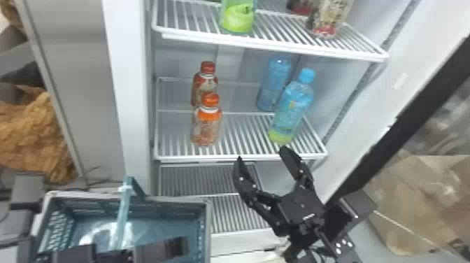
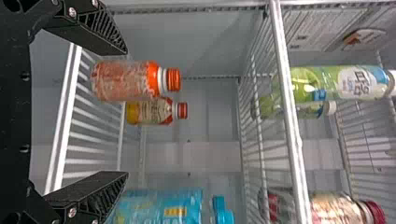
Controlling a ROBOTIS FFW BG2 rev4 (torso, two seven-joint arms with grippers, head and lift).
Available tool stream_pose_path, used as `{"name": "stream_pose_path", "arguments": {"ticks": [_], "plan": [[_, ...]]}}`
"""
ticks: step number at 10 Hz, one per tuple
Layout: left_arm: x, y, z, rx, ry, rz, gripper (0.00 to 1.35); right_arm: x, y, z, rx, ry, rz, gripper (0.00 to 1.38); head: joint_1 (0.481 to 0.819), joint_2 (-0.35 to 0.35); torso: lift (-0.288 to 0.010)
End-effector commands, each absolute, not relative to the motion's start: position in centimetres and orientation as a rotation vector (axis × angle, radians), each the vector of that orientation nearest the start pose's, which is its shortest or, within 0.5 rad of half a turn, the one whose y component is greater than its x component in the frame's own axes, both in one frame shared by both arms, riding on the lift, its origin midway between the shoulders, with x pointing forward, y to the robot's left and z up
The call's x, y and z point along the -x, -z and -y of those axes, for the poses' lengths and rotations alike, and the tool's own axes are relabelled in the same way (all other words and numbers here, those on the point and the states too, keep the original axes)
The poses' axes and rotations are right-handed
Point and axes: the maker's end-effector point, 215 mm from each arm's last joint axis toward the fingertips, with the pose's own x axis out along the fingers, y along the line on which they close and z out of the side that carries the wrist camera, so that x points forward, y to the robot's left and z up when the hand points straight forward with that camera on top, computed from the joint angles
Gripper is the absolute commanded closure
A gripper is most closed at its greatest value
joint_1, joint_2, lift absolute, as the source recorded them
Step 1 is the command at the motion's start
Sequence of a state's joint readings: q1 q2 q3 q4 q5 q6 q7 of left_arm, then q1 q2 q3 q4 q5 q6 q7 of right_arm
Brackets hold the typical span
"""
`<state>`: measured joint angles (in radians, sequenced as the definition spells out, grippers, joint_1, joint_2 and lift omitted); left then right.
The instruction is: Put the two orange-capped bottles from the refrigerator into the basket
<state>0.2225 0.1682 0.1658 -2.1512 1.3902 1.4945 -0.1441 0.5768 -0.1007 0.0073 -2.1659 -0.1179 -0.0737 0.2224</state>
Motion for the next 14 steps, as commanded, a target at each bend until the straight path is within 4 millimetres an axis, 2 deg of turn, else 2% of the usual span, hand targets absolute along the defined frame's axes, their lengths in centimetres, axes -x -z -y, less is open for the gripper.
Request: {"name": "stream_pose_path", "arguments": {"ticks": [1, 4, 6, 8, 12, 14], "plan": [[-29.2, 30.8, -1.6, 0.829, 1.088, -0.905, 1.14, -43.4, 28.1, 16.2, -0.034, -0.321, 0.110, 0.13, 0.695, -0.266, -0.288], [-29.1, 30.7, -1.3, 0.829, 1.098, -0.905, 1.14, -46.8, 28.9, 14.5, -0.018, -0.353, 0.132, 0.13, 0.695, -0.219, -0.288], [-28.9, 30.7, -1.3, 0.833, 1.099, -0.909, 1.14, -49.0, 29.3, 14.2, 0.010, -0.359, 0.144, 0.13, 0.695, -0.198, -0.288], [-28.9, 30.7, -1.3, 0.834, 1.100, -0.908, 1.14, -50.9, 28.9, 13.0, 0.013, -0.387, 0.166, 0.13, 0.695, -0.187, -0.288], [-28.6, 30.6, -1.1, 0.835, 1.111, -0.913, 1.14, -53.5, 29.4, 10.1, 0.000, -0.442, 0.159, 0.14, 0.695, -0.142, -0.288], [-28.6, 30.4, -1.0, 0.840, 1.115, -0.909, 1.14, -54.7, 29.6, 10.2, 0.006, -0.442, 0.155, 0.19, 0.695, -0.128, -0.288]]}}
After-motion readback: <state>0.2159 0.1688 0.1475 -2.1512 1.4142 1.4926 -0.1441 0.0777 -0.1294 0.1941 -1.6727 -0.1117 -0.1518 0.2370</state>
